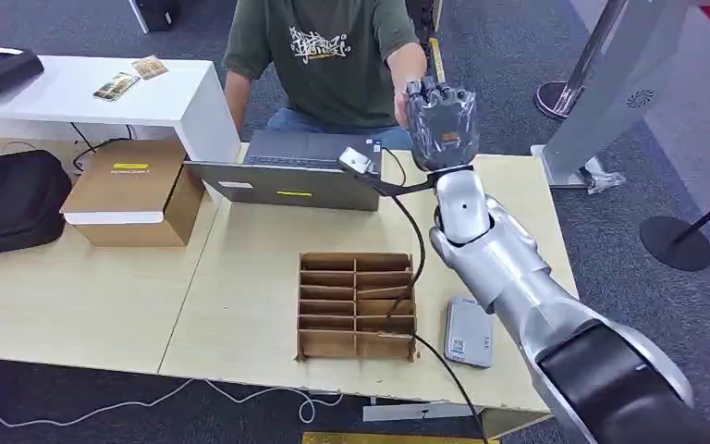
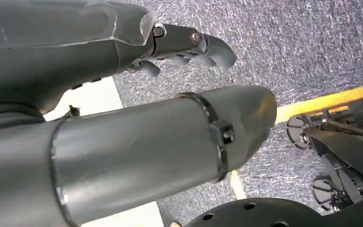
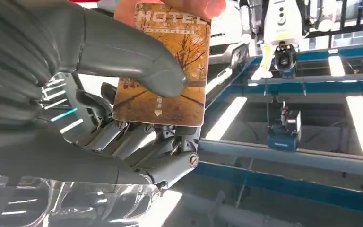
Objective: Pass the card to the sensor for recognition and then transmit it.
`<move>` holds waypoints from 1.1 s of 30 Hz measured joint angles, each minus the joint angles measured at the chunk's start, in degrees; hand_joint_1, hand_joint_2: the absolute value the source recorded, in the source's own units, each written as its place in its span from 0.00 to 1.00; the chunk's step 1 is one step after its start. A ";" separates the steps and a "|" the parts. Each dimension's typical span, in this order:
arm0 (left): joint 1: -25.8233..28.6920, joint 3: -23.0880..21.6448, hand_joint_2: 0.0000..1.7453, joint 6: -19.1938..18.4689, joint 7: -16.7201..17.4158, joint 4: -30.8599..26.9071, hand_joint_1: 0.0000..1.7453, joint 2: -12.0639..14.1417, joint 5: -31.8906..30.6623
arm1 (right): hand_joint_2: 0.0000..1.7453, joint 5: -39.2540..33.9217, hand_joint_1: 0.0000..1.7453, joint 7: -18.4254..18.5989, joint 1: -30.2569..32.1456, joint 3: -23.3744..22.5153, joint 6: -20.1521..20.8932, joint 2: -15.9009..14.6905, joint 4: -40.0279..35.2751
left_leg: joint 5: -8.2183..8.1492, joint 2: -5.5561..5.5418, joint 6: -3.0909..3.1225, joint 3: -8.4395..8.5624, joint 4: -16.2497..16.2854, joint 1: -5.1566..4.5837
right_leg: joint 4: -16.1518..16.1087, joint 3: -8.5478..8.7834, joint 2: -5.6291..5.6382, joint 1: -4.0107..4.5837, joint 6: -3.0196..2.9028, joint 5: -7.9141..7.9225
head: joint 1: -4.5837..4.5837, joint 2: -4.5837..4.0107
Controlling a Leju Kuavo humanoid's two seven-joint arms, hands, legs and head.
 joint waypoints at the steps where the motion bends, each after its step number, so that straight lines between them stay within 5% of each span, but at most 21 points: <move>1: 0.00 0.00 0.00 0.00 0.00 0.00 0.00 0.00 0.00 | 1.00 0.02 1.00 -0.02 -0.01 0.00 0.00 0.00 0.02 | 0.00 0.00 0.00 0.00 0.00 0.00 | 0.00 0.00 0.00 0.00 0.00 0.00 | 0.02 0.00; 4: 0.00 0.00 0.00 0.00 -0.02 0.00 0.00 0.00 0.00 | 1.00 0.00 1.00 -0.02 -0.01 -0.02 0.00 -0.02 0.02 | 0.00 0.00 0.00 0.00 0.00 0.00 | 0.00 0.00 0.00 0.00 0.00 0.00 | 0.02 0.00; 5: 0.00 0.00 0.00 0.00 -0.02 0.00 0.00 0.00 0.00 | 1.00 0.00 0.02 -0.04 -0.02 0.00 0.00 0.00 0.02 | 0.00 0.00 0.00 0.00 0.00 0.00 | 0.00 0.00 0.00 0.00 0.00 0.00 | 0.02 0.00; 25: 0.39 0.00 0.00 0.13 -0.20 0.00 0.00 0.00 0.90 | 1.00 0.00 0.00 0.81 -0.04 -0.37 0.00 0.35 0.79 | 0.00 0.02 0.00 0.02 0.00 0.00 | -0.01 -0.02 0.02 0.00 0.00 0.00 | 0.02 0.00; 33: 0.52 0.00 0.00 0.35 -0.20 0.00 0.00 0.04 0.48 | 1.00 0.00 0.00 3.27 0.35 -0.37 0.00 -1.88 -0.28 | 0.00 0.02 0.00 0.02 0.01 -0.01 | -0.02 -0.02 0.02 0.00 0.00 0.00 | 0.02 0.00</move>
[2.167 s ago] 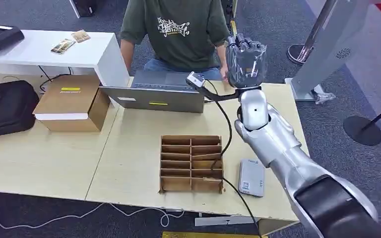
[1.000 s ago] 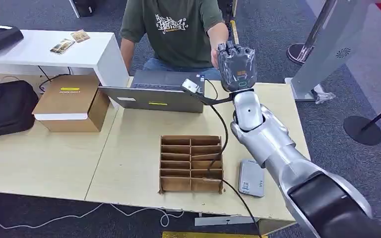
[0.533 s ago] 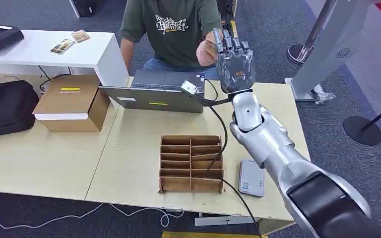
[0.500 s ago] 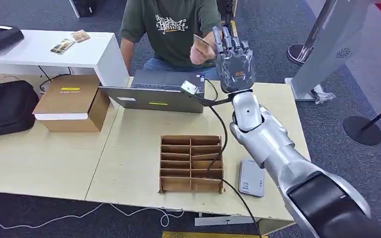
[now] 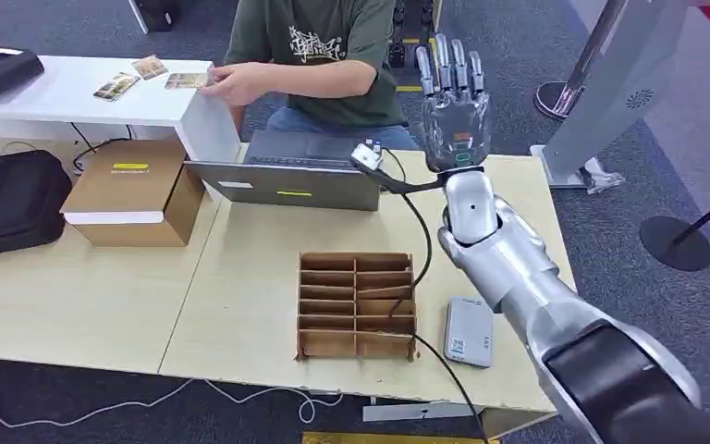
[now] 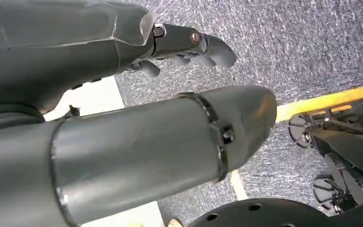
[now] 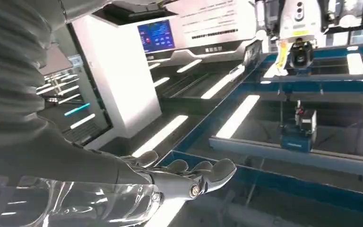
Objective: Pass the card to the sensor for recognition and then transmit it.
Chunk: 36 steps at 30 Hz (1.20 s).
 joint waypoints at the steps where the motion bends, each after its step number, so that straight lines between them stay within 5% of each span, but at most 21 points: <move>1: -0.01 0.00 0.00 0.09 0.00 0.00 0.00 0.02 -0.09 | 1.00 0.00 0.00 0.57 0.15 0.00 0.00 -0.48 -0.46 | 0.00 0.00 0.00 0.00 0.00 0.00 | 0.00 0.00 0.00 0.00 0.00 0.00 | -0.02 0.00; 25: 0.76 0.00 0.00 0.27 -0.07 0.00 0.00 0.24 3.15 | 1.00 0.02 0.00 14.43 12.07 0.15 0.00 -18.49 -28.93 | -0.05 -0.02 0.07 -0.03 0.01 0.00 | -0.03 0.00 -0.03 -0.02 0.01 -0.01 | -0.02 0.00; 36: 1.34 0.02 0.00 0.24 -0.22 0.00 0.00 0.26 4.55 | 1.00 0.02 0.00 15.35 23.77 -4.64 0.00 -27.57 -41.62 | -0.14 -0.08 0.21 -0.05 0.03 -0.03 | -0.10 0.04 -0.14 -0.02 0.07 -0.05 | 0.00 0.00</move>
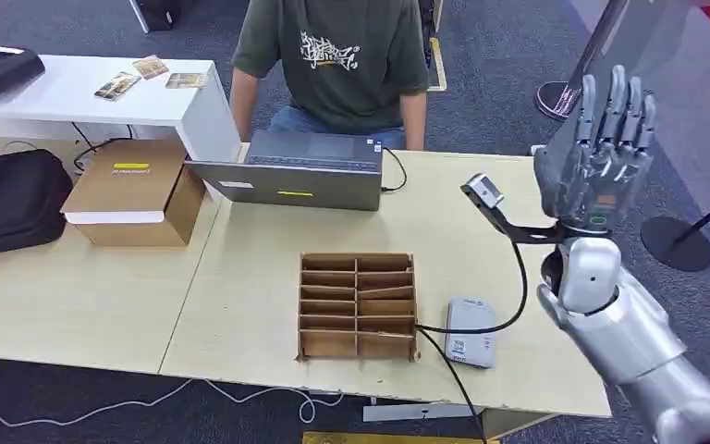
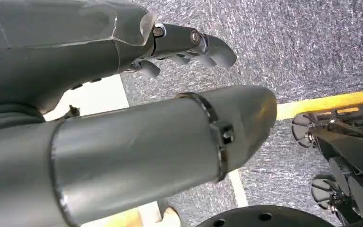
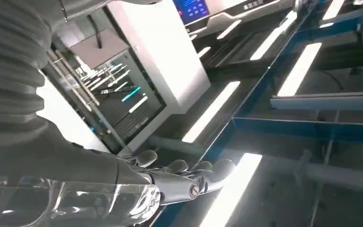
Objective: Pass the card to the sensor for recognition and then transmit it.
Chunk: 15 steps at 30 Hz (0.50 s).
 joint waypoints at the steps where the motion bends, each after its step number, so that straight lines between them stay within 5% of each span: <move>1: 0.04 0.00 0.00 -0.02 -0.04 0.00 0.00 0.00 0.11 | 1.00 0.00 0.00 -0.04 1.71 -1.20 0.00 -0.81 -1.07 | 0.00 0.00 0.00 0.01 0.00 0.00 | -0.02 0.00 0.00 0.00 0.01 0.00 | -0.02 0.00; 4: 0.16 0.00 0.00 0.00 -0.07 0.00 0.00 0.00 0.72 | 1.00 0.00 0.00 -2.45 8.22 -6.67 0.00 -2.99 -4.97 | -0.05 -0.08 0.07 -0.01 0.00 0.00 | -0.06 0.06 -0.08 0.00 0.09 -0.06 | 0.00 0.00; 7: 0.48 0.09 0.00 0.00 -0.28 0.00 0.00 -0.04 1.66 | 1.00 0.00 0.00 -16.27 18.09 -17.24 0.00 -1.46 -10.58 | -0.15 -0.24 0.10 -0.04 -0.04 0.02 | -0.06 0.16 -0.29 0.01 0.12 -0.15 | 0.00 0.00; 10: 1.09 0.13 0.00 -0.07 -0.81 0.00 0.00 -0.13 2.75 | 1.00 0.00 0.00 -44.07 24.34 -33.31 0.00 10.52 -17.29 | -0.22 -0.09 -0.01 0.04 -0.10 0.05 | -0.05 0.08 -0.10 0.02 0.05 -0.22 | -0.04 0.00; 11: 1.02 0.13 0.00 -0.07 -0.87 0.00 0.00 -0.18 2.95 | 1.00 -0.04 0.00 -50.22 25.70 -37.31 0.00 14.50 -18.83 | -0.24 -0.12 -0.03 0.09 -0.10 0.04 | -0.05 0.12 -0.14 0.01 0.00 -0.29 | -0.09 0.00; 12: 1.02 0.15 0.00 -0.11 -0.98 0.00 0.00 -0.35 3.26 | 1.00 -0.09 0.00 -54.31 27.21 -41.14 0.00 17.74 -20.06 | -0.23 -0.23 -0.03 0.10 -0.10 0.05 | -0.04 0.17 -0.29 0.03 0.08 -0.40 | -0.04 0.00; 15: 1.51 0.24 0.00 -0.20 -1.09 0.00 0.00 -0.55 3.93 | 1.00 -0.15 0.00 -59.13 29.66 -50.26 0.00 26.27 -23.06 | -0.23 -0.32 -0.04 0.09 -0.12 0.06 | -0.01 0.20 -0.35 0.05 0.04 -0.45 | -0.02 0.00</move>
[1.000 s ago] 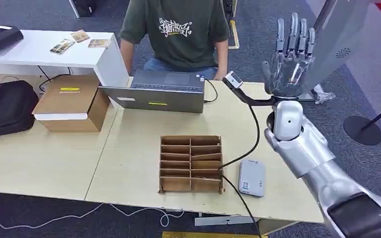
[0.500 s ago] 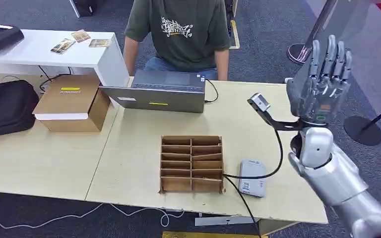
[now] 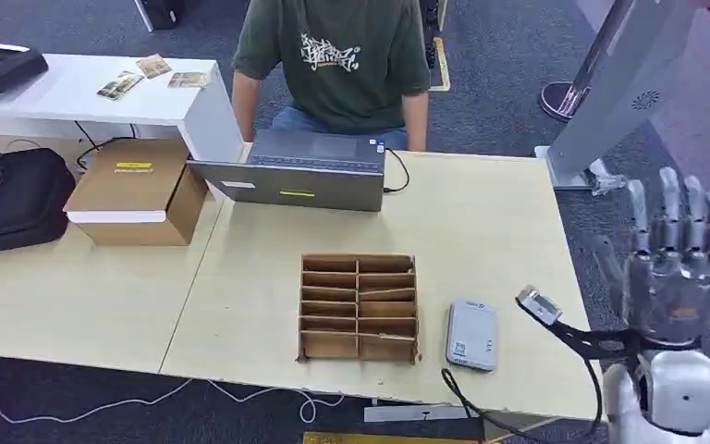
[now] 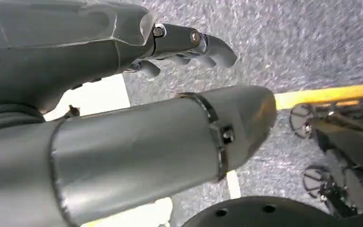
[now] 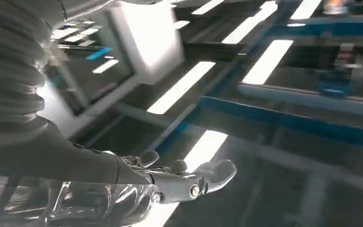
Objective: Pass the card to the sensor for recognition and then transmit it.
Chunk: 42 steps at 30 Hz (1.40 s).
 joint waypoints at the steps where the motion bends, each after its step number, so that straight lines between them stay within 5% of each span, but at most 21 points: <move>1: 0.05 0.11 0.00 -0.02 -0.02 0.00 0.00 -0.09 0.22 | 1.00 0.00 0.00 -2.05 0.79 -2.71 0.00 3.56 -1.33 | -0.01 0.09 0.00 0.03 0.00 0.00 | 0.00 0.00 0.08 0.00 0.00 0.00 | 0.00 0.00; 5: -0.05 0.33 0.00 -0.26 -0.24 0.02 0.00 -0.39 0.94 | 1.00 0.04 0.00 -5.45 3.74 -8.24 0.00 12.11 -4.12 | -0.03 0.12 -0.03 0.04 0.00 -0.02 | 0.00 0.00 0.13 -0.01 0.00 -0.01 | 0.02 0.00; 10: -0.05 0.35 0.00 -0.44 -0.68 0.04 0.00 -0.53 1.27 | 1.00 0.07 0.00 -7.79 5.35 -11.62 0.00 17.42 -5.15 | -0.03 0.17 -0.03 0.04 0.00 -0.05 | -0.02 0.02 0.17 -0.04 0.01 0.00 | 0.00 0.00; 21: -0.04 0.39 0.00 -0.59 -0.77 0.20 0.00 -0.88 2.47 | 1.00 0.07 0.00 -8.54 8.32 -13.71 0.00 19.85 -5.39 | -0.05 0.19 -0.01 0.05 0.01 -0.05 | -0.05 0.03 0.16 -0.05 0.01 0.00 | 0.00 0.00; 30: -0.07 0.39 0.00 -0.61 -1.31 0.39 0.00 -1.23 3.39 | 1.00 0.09 0.00 -6.52 16.12 -5.51 1.64 21.54 -5.20 | -0.08 0.20 -0.04 0.06 -0.01 -0.02 | -0.04 0.03 0.17 -0.03 -0.02 -0.04 | 0.00 0.00; 33: 0.00 0.39 0.00 -0.70 -1.77 0.59 0.00 -1.33 3.90 | 1.00 0.09 0.00 2.02 17.90 -1.23 7.20 20.00 -5.13 | -0.08 0.20 -0.04 -0.20 -0.06 -0.03 | 0.02 0.15 0.17 -0.03 -0.01 -0.03 | 0.00 0.00; 35: -0.01 0.39 0.00 -0.85 -1.79 0.74 0.00 -1.49 4.40 | 1.00 0.20 0.00 19.96 14.05 5.82 16.76 12.73 -4.78 | -0.14 0.27 0.00 -0.56 -0.07 -0.12 | 0.06 0.05 0.22 -0.14 0.02 0.03 | -0.02 0.00; 38: -0.63 0.39 0.00 -1.03 -1.86 1.16 0.00 -1.82 5.03 | 1.00 0.25 0.00 59.98 7.79 25.35 22.92 2.91 -4.39 | -0.07 0.22 0.17 -0.13 0.01 -0.06 | -0.20 0.23 0.23 -0.12 0.15 0.01 | 0.17 0.00; 42: -0.07 0.39 0.00 -1.16 -1.86 1.66 0.00 -1.90 5.53 | 1.00 0.17 0.00 58.58 8.10 48.35 26.12 -0.91 -3.71 | -0.03 0.14 0.05 0.22 0.01 -0.02 | -0.13 0.23 0.17 -0.06 0.11 0.02 | 0.15 0.00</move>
